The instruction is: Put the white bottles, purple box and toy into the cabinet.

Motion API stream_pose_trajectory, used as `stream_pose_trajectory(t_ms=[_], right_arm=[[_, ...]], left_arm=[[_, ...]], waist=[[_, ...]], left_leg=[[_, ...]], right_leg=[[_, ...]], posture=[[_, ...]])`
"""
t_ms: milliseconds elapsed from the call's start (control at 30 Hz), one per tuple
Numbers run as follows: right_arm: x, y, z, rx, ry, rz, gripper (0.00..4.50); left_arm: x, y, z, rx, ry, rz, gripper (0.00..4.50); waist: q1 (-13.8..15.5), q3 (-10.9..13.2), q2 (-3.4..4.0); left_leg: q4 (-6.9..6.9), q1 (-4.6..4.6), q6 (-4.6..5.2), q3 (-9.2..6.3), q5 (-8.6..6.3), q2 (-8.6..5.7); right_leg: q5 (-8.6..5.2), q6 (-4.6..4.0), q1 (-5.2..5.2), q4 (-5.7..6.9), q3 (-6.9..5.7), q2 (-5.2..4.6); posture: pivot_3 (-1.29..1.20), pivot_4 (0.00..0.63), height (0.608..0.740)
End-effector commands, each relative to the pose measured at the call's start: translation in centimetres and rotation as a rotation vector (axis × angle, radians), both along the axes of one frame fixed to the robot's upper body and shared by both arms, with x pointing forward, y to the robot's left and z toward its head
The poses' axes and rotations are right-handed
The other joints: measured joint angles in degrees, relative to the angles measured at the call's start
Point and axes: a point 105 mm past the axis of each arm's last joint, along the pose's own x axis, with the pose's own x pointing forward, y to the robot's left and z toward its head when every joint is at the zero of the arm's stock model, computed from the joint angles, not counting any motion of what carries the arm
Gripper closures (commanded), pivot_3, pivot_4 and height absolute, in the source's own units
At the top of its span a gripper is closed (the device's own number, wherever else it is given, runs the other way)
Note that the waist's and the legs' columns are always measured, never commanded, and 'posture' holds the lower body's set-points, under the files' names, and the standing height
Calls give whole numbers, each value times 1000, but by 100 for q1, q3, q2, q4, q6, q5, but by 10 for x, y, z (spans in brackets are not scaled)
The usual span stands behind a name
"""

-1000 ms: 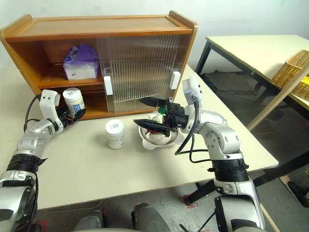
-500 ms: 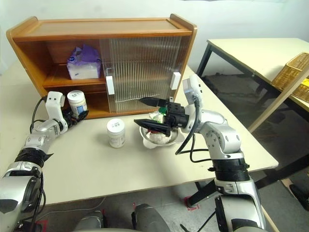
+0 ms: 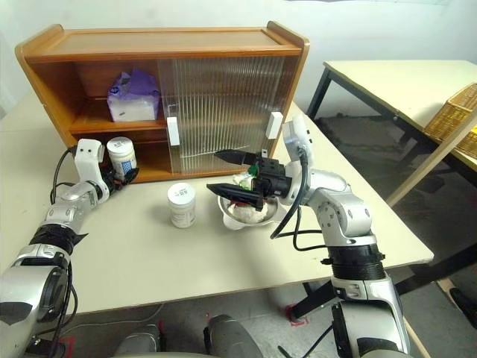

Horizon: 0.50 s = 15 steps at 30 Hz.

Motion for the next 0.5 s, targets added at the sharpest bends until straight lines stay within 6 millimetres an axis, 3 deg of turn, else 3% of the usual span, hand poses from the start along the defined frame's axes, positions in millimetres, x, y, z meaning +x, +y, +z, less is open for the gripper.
stream_pose_trajectory(t_ms=[33, 267, 500], right_arm=[[0, 0, 3, 9, -7, 1, 0], [1, -1, 3, 11, -11, -5, 0], [1, 0, 2, 15, -10, -7, 0]], left_arm=[[4, -12, 9, 13, -42, -28, 1303], [3, -24, 8, 6, -47, -43, 1303], [8, -17, 14, 7, -50, -14, 1303]], waist=[[15, 1, -1], [18, 5, -7], [-14, 5, -8]], left_leg=[[0, -1, 0, -1, 0, -4], [-5, -6, 2, -5, 0, -26], [-9, -11, 14, 14, -8, -36]], right_leg=[[-1, 2, 0, 0, 0, -1], [-15, 21, -2, -4, 5, -41], [-37, 35, -4, -4, 6, -48]], posture=[[-221, 14, 740], [-224, 13, 740], [-230, 11, 740]])
